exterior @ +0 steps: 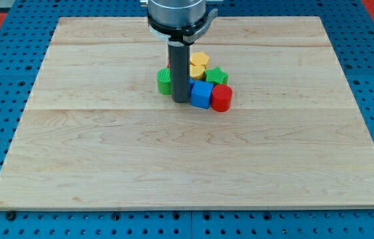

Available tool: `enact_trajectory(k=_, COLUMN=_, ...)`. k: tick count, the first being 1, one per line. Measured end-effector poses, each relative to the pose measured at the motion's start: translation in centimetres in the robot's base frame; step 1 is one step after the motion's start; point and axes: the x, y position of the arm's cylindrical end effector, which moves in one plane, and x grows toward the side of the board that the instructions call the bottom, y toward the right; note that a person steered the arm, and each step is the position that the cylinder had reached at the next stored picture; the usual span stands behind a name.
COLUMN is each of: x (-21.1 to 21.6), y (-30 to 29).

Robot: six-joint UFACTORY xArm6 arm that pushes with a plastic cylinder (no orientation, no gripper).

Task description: Nudge the green circle slightly down a bit

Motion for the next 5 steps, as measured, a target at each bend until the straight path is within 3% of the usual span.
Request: enact_trajectory(k=5, x=0.0, y=0.97)
